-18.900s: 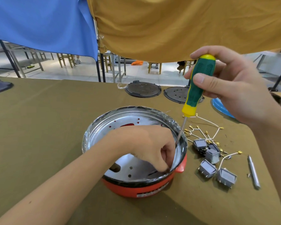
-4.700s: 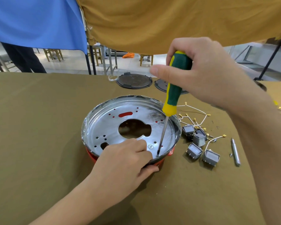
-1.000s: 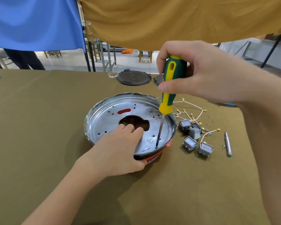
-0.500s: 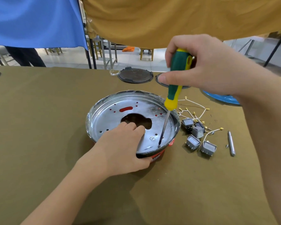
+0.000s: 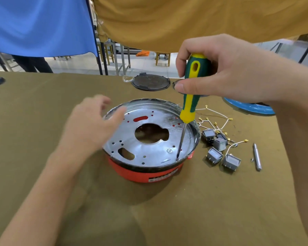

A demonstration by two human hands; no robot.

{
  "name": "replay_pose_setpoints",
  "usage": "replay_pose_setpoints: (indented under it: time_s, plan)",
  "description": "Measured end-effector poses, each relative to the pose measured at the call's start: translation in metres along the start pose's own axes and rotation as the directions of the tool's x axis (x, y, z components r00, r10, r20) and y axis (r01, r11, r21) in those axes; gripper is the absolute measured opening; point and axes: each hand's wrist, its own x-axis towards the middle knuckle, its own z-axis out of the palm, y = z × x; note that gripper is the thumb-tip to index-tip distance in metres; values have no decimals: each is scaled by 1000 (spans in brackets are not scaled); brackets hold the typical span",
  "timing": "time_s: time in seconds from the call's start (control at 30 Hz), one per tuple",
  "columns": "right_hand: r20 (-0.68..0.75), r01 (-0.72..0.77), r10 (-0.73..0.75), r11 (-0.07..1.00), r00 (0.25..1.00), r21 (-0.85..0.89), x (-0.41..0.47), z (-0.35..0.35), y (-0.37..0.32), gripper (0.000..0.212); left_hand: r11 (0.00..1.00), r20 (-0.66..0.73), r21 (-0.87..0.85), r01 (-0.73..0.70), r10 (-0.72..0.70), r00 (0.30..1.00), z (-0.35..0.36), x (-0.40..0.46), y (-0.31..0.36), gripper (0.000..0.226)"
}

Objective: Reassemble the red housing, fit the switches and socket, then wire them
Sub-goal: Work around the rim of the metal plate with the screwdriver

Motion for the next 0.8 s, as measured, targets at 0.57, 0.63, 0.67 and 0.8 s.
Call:
replay_pose_setpoints:
  time_s: [0.57,0.63,0.67,0.8]
  plan:
    - [-91,-2,-5,997,996,-76,-18,1,-4,19,624,584,-417,661,-373,721,7,24,-14,17]
    - [-91,14,-17,999,996,-39,-23,-1,-1,19,527,606,-533,662,-309,733,9,20,-12,20]
    - [-92,20,-22,1000,996,-24,-26,-1,-1,20,477,600,-597,645,-268,754,9,18,-10,19]
    - [-120,42,-39,999,992,24,-39,2,5,24,382,444,-783,490,-209,871,11,21,-7,42]
